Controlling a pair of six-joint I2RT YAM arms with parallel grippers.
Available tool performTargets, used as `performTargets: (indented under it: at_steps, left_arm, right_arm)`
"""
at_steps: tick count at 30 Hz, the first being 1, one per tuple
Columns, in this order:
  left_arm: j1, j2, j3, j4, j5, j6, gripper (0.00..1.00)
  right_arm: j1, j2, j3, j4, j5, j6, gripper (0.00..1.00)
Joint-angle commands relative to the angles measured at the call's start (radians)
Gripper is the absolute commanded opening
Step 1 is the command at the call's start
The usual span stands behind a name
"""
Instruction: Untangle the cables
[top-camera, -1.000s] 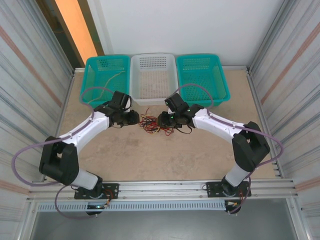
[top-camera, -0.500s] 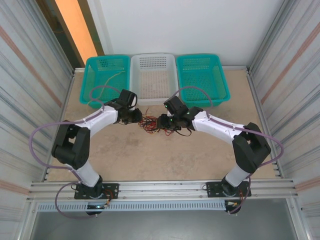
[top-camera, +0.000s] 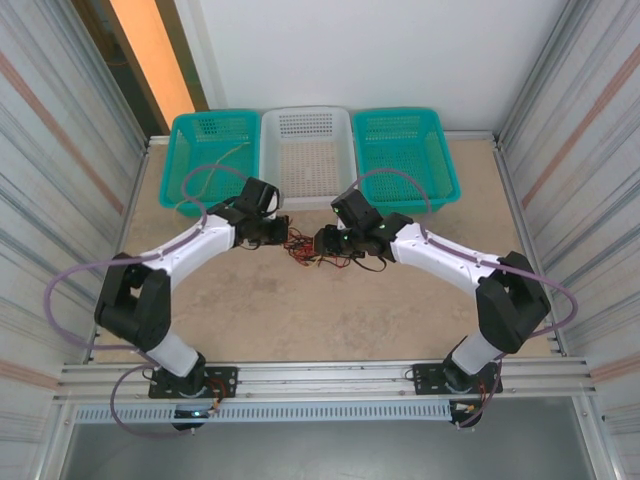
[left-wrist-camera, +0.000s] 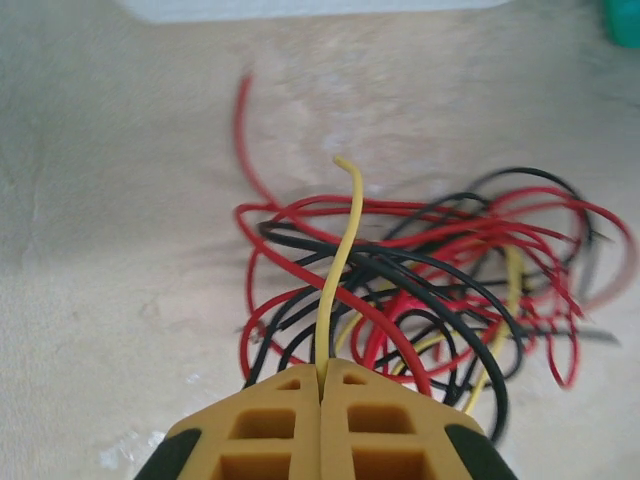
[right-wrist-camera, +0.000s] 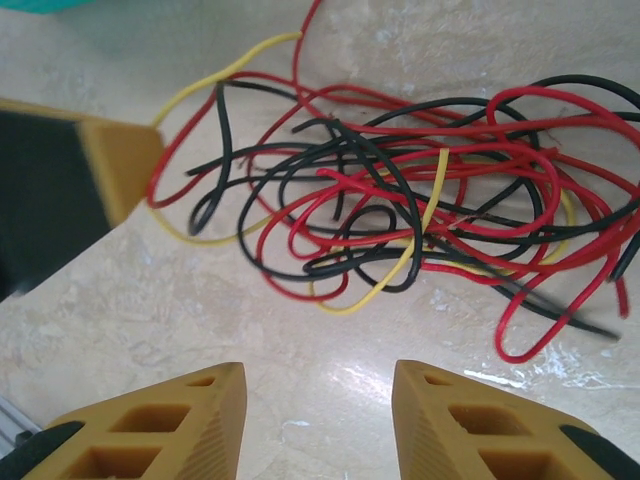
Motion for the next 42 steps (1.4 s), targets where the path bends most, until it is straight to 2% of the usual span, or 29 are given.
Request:
performTargets:
  at_steps: [1,7,20,27,35,42]
  left_arm:
    - [-0.048,-0.126,0.072,-0.052,-0.006,0.068,0.0]
    - [-0.087,-0.248,0.14,-0.079,0.071,0.088,0.0]
    - [-0.087,-0.309,0.212,-0.07,0.178,0.033,0.0]
    - [-0.087,-0.333,0.237,-0.053,0.197,0.012,0.0]
    - [-0.086,-0.351,0.246,-0.044,0.215,0.01,0.0]
    - [-0.087,-0.356,0.232,-0.03,0.225,-0.002,0.0]
  right_arm:
    - [0.0,-0.049,0.007,-0.033,0.028,-0.009,0.44]
    - [-0.006,-0.099,0.019,-0.045,0.04,-0.034,0.49]
    - [-0.01,-0.199,0.023,-0.103,0.088,-0.071,0.6]
    - [0.0,-0.165,0.017,-0.068,0.041,-0.044,0.6]
    - [0.007,-0.1,0.018,0.016,-0.024,-0.003,0.52]
    - [0.007,-0.048,0.024,0.094,-0.09,0.036,0.51]
